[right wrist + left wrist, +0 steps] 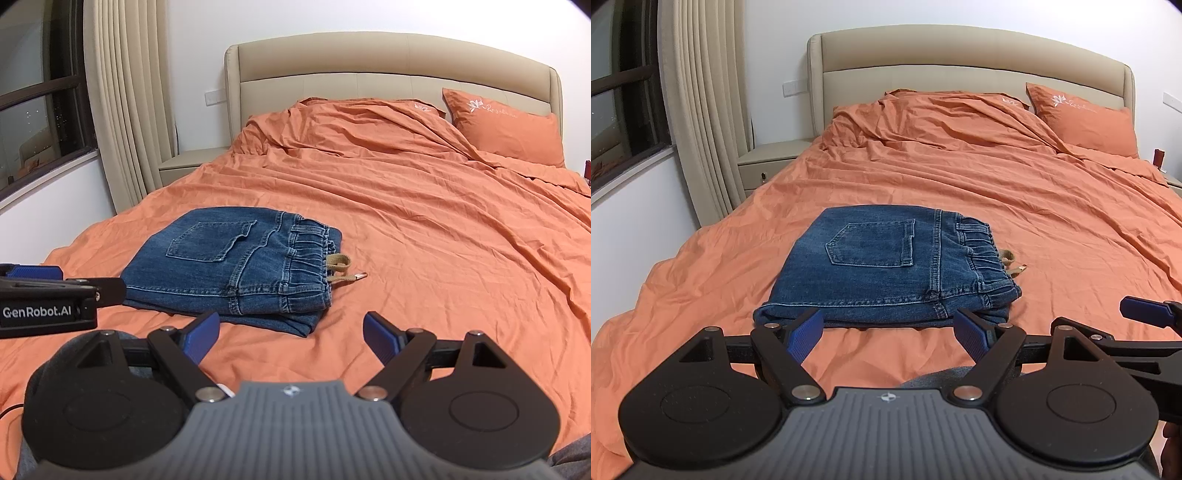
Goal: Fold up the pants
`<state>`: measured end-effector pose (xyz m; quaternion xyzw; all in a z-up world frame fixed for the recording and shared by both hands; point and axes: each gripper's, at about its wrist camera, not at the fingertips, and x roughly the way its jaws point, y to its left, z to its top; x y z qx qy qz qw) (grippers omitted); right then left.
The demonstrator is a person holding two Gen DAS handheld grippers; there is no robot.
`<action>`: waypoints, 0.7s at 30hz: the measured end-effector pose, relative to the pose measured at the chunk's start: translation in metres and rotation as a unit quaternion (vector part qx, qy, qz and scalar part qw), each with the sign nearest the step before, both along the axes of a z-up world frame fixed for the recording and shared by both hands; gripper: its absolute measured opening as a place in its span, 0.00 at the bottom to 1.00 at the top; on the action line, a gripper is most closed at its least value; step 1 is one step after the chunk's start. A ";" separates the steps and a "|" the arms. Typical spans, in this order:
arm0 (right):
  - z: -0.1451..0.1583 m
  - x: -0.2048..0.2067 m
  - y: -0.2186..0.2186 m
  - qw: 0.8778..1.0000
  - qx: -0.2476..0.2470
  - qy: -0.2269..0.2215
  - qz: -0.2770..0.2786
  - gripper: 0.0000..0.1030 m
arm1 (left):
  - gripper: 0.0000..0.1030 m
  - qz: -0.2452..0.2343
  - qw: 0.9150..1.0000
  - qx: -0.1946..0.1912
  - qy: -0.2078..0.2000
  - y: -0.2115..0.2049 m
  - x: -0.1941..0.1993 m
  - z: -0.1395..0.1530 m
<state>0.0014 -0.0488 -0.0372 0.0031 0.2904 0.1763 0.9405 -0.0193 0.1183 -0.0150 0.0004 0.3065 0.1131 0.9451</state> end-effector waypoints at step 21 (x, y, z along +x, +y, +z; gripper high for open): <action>0.001 0.000 0.001 1.000 0.000 0.000 -0.002 0.79 | 0.91 -0.004 1.000 0.000 -0.006 0.003 -0.001 0.002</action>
